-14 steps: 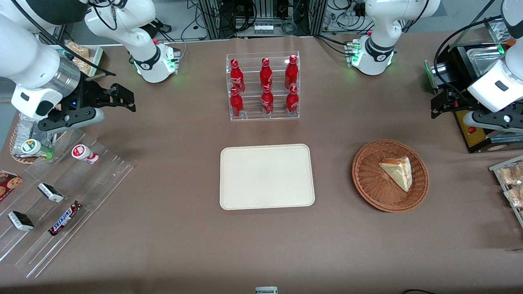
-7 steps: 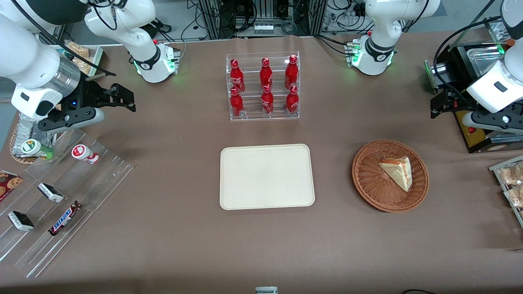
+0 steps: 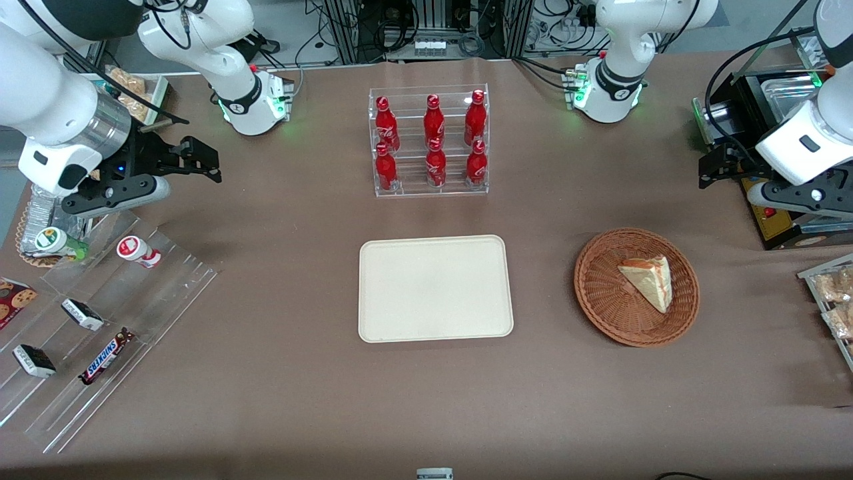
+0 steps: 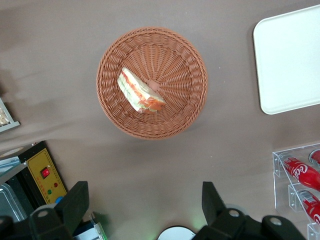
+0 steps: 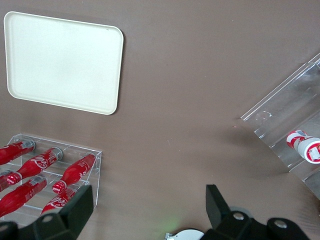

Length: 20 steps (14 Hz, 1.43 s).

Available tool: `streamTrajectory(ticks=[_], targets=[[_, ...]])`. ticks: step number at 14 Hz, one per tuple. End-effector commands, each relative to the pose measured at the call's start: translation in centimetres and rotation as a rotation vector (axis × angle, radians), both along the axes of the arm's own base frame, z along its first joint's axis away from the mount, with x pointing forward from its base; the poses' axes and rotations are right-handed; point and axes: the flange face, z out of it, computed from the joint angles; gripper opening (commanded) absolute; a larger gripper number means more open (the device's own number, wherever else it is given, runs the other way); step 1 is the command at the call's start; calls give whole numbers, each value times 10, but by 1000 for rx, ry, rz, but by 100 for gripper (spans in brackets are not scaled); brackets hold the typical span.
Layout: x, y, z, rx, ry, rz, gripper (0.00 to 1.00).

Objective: Place sandwich from basket to tray

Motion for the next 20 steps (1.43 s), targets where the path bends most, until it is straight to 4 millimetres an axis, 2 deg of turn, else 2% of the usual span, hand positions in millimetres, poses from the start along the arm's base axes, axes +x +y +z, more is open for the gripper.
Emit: streamTrajectory(ticks=[1, 3, 9, 11, 12, 13, 19, 20], targets=[[1, -1, -16, 7, 32, -3, 100], [2, 0, -34, 10, 61, 0, 100], [-8, 6, -146, 15, 50, 1, 100], [-13, 9, -188, 19, 7, 71, 100], [-21, 10, -212, 22, -17, 120, 100], [-25, 10, -227, 24, -43, 178, 100], [-12, 11, -280, 55, -102, 803, 100], [-10, 22, -292, 63, -99, 881, 100]])
